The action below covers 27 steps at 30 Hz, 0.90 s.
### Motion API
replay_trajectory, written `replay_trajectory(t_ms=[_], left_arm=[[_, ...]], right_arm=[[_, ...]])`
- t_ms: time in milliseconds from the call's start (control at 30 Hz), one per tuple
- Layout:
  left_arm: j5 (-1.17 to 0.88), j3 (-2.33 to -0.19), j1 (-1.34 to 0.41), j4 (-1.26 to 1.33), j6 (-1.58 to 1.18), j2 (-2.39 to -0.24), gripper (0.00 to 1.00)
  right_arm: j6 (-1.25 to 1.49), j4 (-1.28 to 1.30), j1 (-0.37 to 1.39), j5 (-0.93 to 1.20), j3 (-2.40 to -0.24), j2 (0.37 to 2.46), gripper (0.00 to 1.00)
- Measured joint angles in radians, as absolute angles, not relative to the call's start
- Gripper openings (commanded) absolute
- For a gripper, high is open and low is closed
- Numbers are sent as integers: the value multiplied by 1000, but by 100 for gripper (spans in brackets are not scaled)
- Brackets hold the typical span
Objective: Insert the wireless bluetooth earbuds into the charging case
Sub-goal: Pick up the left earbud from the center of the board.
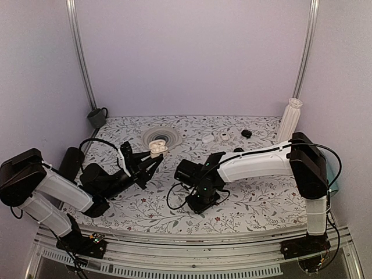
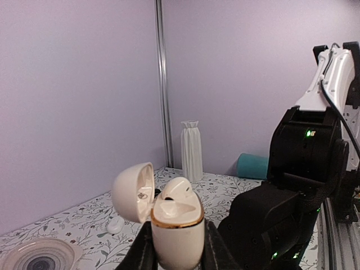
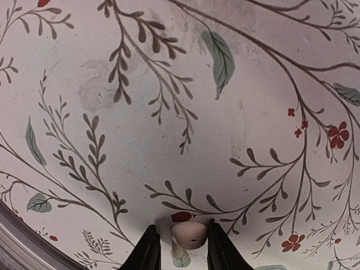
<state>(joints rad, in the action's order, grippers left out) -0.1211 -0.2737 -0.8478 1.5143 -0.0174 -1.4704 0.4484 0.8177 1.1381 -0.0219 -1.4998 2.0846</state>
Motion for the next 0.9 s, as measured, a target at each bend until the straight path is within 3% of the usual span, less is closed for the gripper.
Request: replay_trajectory(t_ms=[433,900], left_arm=[[-121,-274,-848,1514,-17,-1470,0],[-118,-274,-848,1514,-15,-1470,0]], right_arm=[[428,819,1138,-24,-1503,2089,20],[430,762,1132,-7,-1485,2082,20]])
